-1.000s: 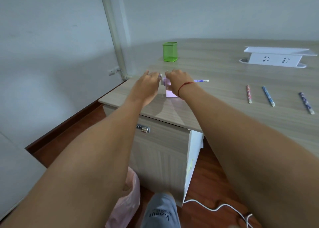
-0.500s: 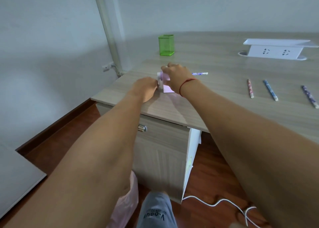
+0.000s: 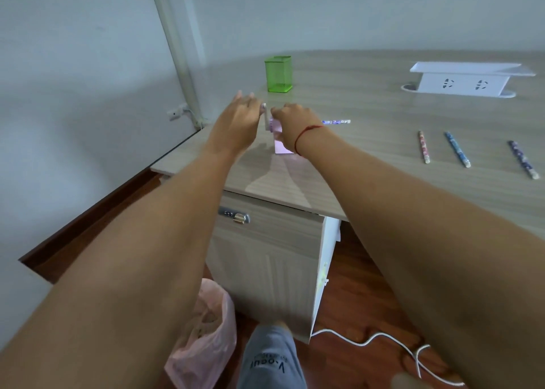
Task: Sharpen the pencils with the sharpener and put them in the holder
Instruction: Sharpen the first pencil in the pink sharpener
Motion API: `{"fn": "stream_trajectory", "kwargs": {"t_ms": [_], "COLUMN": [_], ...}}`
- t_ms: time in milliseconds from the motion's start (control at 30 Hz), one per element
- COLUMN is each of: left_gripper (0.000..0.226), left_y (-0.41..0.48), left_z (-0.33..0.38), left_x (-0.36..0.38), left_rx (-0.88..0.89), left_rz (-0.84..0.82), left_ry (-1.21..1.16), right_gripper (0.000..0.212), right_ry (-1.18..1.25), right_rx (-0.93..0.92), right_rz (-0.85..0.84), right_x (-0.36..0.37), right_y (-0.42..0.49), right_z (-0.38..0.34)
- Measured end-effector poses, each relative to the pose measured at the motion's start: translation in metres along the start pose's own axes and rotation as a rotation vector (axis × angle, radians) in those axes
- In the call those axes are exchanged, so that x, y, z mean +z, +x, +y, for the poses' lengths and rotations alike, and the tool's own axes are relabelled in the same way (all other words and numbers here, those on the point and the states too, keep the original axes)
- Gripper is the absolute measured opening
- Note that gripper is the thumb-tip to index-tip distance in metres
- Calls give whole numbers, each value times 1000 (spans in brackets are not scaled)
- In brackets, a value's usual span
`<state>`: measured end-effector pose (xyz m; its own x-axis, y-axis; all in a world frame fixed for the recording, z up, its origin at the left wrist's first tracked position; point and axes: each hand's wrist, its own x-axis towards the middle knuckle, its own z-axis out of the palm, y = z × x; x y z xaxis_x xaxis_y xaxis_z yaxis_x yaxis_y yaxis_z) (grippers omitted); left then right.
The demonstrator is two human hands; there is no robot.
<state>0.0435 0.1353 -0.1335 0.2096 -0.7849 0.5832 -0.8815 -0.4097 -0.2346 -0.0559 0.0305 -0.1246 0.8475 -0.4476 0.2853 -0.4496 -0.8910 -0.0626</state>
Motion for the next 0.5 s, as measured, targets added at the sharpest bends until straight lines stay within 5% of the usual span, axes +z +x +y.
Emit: {"fn": "stream_trajectory", "kwargs": {"t_ms": [133, 500], "left_gripper": [10, 24], "left_y": [-21, -30], "left_z": [5, 17], "left_x": [0, 14], "left_rx": [41, -52], "left_rz": [70, -315], "left_ry": [-114, -213], "right_gripper": [31, 39], "right_ry": [0, -10], "right_rx": [-6, -62], "right_rz": [30, 121], "right_x": [1, 12], "right_y": [-5, -8], "right_z": [-2, 9]}}
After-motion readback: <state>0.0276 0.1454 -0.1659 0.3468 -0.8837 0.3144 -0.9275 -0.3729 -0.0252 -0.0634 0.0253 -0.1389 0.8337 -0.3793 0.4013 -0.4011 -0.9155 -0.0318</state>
